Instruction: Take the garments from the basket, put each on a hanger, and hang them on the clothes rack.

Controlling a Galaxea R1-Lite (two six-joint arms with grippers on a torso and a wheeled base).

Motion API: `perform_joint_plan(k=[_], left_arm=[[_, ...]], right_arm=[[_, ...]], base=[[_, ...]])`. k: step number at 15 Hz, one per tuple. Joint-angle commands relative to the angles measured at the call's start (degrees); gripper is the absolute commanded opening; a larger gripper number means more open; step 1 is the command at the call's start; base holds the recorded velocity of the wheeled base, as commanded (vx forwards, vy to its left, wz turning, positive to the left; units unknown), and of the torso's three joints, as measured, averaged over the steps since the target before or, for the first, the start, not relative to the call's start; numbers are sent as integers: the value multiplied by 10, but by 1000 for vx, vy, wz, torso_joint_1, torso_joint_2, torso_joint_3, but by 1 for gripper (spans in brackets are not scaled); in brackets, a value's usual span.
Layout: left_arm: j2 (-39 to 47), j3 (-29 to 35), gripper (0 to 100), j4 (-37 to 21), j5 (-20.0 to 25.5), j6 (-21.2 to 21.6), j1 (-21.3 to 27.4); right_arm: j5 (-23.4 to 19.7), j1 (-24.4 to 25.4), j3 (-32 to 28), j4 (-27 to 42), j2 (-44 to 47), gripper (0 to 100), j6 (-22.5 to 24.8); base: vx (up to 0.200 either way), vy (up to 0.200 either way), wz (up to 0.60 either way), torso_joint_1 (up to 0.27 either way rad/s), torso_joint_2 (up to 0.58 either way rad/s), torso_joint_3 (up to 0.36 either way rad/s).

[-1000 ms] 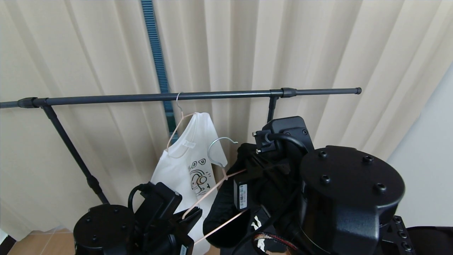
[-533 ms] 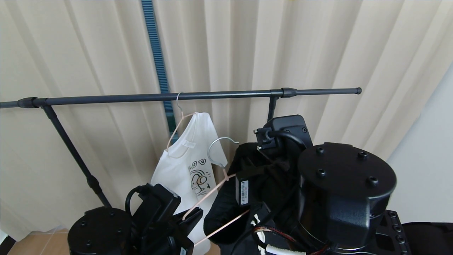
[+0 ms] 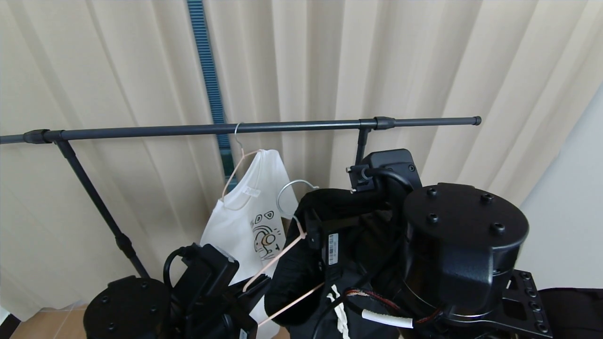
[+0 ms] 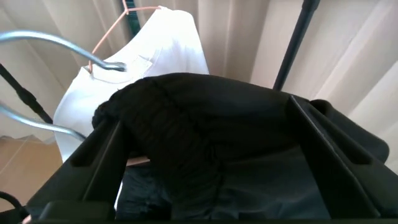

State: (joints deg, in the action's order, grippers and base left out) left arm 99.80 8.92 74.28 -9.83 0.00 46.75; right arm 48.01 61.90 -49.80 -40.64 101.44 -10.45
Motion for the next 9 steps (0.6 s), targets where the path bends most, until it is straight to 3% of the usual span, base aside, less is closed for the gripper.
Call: perform_joint_plan(k=[1, 9], left_arm=[[2, -3, 0, 9, 0, -1, -2], [29, 6, 0, 49, -1, -3, -32]], right_arm=[[1, -3, 1, 1, -2, 100, 0], [-21, 10, 29, 4, -31, 100, 17]], base=[[0, 0, 0, 0, 0, 0], [0, 0, 0, 0, 0, 0]])
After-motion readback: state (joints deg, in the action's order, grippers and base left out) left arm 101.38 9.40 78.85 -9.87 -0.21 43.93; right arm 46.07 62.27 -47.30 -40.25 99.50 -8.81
